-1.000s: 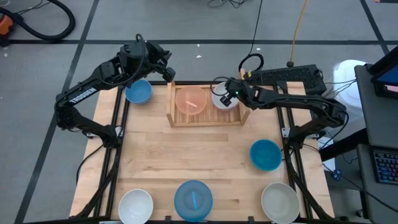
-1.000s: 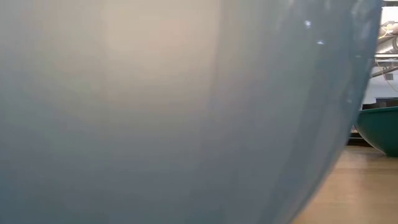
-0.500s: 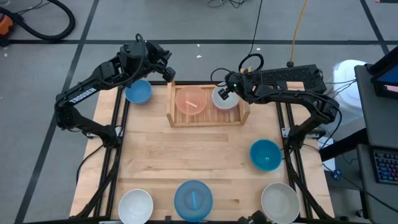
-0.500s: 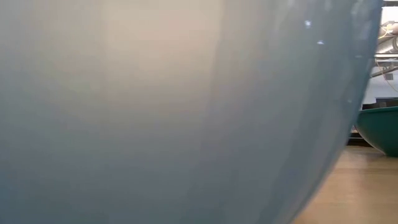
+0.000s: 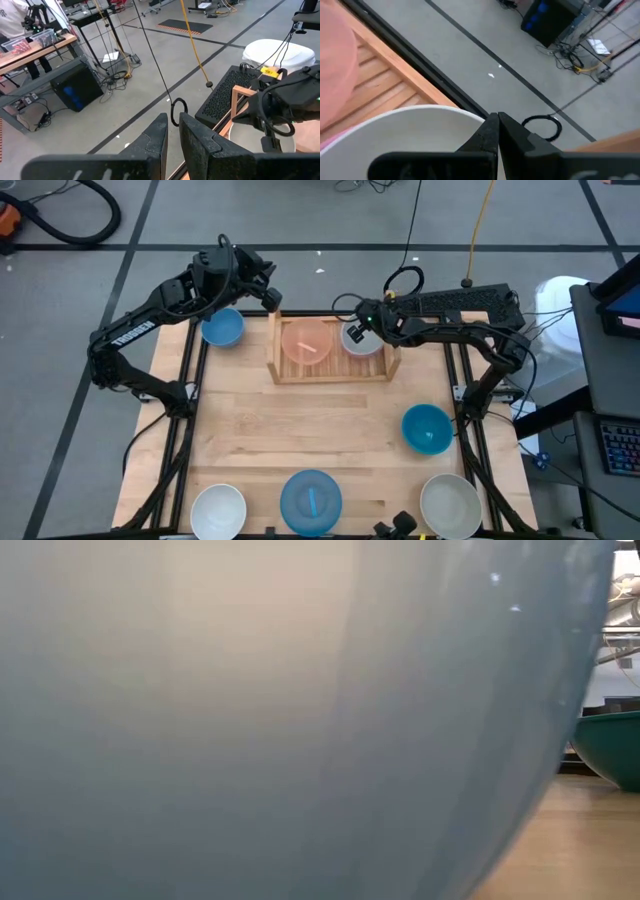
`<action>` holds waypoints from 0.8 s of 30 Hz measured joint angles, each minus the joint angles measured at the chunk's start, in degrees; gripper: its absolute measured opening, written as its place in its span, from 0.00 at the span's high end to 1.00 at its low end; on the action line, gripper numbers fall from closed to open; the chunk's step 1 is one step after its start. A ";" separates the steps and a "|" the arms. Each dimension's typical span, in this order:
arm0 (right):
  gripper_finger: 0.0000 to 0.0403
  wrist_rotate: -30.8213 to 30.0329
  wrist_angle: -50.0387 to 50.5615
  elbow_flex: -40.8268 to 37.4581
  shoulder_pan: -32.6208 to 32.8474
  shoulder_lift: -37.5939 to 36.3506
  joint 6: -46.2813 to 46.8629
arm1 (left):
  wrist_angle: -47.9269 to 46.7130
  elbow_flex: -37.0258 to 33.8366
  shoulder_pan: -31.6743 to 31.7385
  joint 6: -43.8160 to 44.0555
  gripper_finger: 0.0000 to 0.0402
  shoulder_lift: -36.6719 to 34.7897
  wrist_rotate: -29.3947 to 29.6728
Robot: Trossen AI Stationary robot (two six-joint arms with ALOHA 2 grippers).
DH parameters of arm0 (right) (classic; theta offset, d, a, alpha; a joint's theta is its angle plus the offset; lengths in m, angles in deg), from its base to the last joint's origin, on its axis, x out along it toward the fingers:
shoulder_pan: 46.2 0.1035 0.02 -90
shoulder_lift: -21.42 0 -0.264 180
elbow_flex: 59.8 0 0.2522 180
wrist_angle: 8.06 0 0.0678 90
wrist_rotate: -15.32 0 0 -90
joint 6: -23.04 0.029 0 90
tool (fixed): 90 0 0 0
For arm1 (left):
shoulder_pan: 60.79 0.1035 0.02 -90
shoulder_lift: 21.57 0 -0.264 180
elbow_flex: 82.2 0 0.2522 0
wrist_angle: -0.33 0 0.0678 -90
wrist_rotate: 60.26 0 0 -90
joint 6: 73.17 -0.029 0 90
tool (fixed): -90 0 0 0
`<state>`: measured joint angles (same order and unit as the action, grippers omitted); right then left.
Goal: Place and stack bowls onto a shelf
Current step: Stack the top white bowl on top of the pink bowl on the shelf
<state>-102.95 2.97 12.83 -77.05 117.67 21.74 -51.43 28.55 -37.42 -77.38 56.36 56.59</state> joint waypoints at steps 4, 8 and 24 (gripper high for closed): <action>1.00 1.79 -0.81 -0.19 -0.16 -1.18 -0.93 | 0.01 0.00 0.00 0.00 0.87 0.00 -0.01; 1.00 2.51 0.14 -0.24 -0.22 -1.82 -0.47 | 0.02 0.00 0.00 -0.02 0.87 0.00 0.00; 1.00 5.77 1.84 -0.09 -0.08 -0.80 -1.62 | 0.03 0.00 0.00 -0.02 0.87 0.00 0.00</action>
<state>-97.18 4.81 12.74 -77.13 116.86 20.12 -51.40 28.55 -37.42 -77.40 56.36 56.59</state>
